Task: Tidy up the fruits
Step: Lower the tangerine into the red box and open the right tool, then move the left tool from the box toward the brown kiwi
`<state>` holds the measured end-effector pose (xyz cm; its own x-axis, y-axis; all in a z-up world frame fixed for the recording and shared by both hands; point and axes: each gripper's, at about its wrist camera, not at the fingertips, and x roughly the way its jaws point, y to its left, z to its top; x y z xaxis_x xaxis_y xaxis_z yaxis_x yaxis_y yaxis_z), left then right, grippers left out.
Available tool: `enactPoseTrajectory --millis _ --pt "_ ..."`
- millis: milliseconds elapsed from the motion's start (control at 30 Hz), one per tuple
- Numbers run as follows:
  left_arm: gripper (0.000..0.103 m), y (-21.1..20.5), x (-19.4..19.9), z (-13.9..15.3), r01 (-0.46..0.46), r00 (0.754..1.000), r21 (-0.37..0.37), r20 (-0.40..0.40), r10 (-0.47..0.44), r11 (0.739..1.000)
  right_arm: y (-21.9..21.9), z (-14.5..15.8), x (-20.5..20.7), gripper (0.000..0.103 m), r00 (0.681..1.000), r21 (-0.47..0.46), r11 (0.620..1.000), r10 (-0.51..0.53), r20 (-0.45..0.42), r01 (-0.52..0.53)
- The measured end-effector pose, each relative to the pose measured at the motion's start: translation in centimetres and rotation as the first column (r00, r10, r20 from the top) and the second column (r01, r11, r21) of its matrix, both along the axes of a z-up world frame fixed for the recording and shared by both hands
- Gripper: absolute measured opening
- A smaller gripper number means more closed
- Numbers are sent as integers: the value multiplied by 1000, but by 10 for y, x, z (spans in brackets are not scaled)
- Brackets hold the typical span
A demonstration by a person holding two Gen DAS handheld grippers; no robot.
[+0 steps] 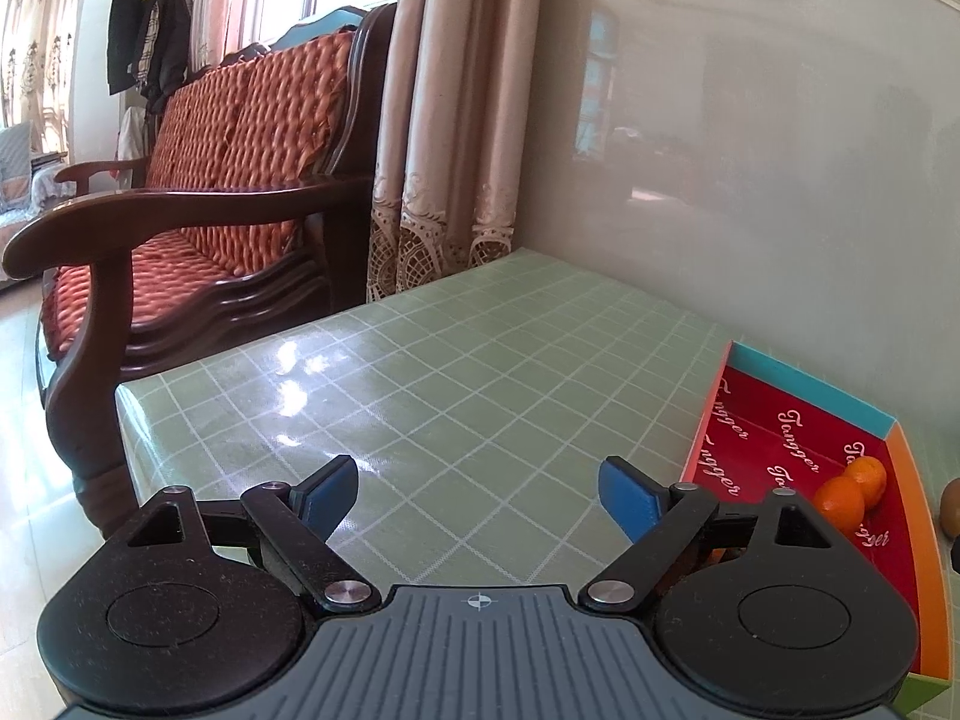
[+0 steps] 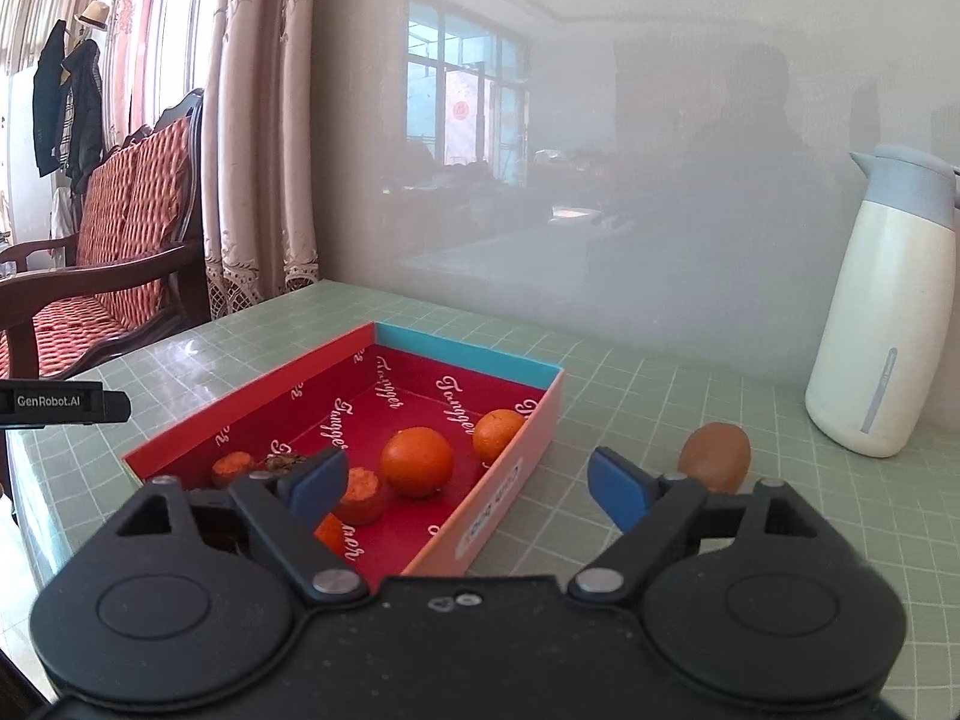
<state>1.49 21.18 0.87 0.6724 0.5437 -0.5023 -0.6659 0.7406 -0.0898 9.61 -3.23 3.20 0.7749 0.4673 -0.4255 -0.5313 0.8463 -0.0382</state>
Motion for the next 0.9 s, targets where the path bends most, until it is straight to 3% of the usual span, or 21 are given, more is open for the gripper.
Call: enactPoseTrajectory --millis 33,467,900 --pt "87 -1 0 0 3 1000 4 0 -3 1000 -2 0 0 103 1000 3 1000 -9 3 9" --pt "89 -22 8 1 51 999 37 -9 -50 998 -28 -3 9 103 990 -19 991 -132 -48 131" --pt "90 -69 23 4 151 988 80 -13 -151 985 -96 2 13 103 926 -9 928 -374 -46 374"
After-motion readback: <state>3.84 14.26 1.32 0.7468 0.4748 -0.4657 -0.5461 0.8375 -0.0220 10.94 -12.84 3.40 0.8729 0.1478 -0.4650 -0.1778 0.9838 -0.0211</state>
